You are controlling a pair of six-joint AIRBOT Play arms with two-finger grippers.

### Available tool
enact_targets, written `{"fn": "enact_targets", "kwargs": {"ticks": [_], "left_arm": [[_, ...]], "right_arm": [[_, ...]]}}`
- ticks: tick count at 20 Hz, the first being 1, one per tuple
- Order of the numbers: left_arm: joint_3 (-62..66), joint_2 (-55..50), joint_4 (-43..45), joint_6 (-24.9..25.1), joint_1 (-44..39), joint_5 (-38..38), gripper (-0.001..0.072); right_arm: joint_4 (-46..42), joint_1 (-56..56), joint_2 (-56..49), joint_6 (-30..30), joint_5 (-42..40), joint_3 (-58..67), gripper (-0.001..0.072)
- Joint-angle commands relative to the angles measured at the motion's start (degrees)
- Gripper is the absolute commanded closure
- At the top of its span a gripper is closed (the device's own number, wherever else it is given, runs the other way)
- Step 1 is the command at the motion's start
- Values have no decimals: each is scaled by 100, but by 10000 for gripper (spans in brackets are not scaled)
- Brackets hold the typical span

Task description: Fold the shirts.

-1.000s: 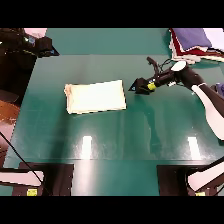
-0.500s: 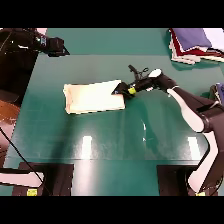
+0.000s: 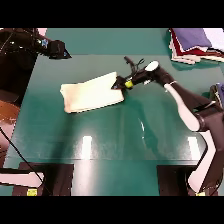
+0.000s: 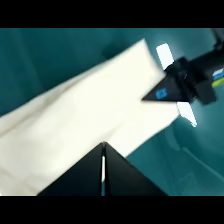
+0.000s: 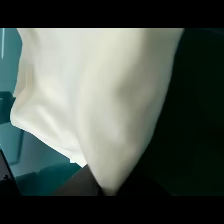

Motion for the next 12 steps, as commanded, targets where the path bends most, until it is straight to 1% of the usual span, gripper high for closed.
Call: {"fn": "enact_targets", "kwargs": {"ticks": [1, 4, 7, 9, 12], "left_arm": [[0, 4, -254, -9, -11, -162, 686], [0, 4, -254, -7, -173, -164, 686], [0, 4, -254, -7, -470, -72, 686], [0, 4, -258, -7, -686, 22, 686], [0, 4, -256, -11, -975, 52, 686]], "right_arm": [[-1005, -645, 715, 264, 811, 162, 697], [-1707, -1502, 1558, 321, 1408, 162, 697], [-2094, -2483, 2168, 321, 1805, 162, 697], [-2225, -3211, 2426, 321, 1843, 164, 697], [-2227, -4374, 2544, 321, 1679, 166, 697]]}}
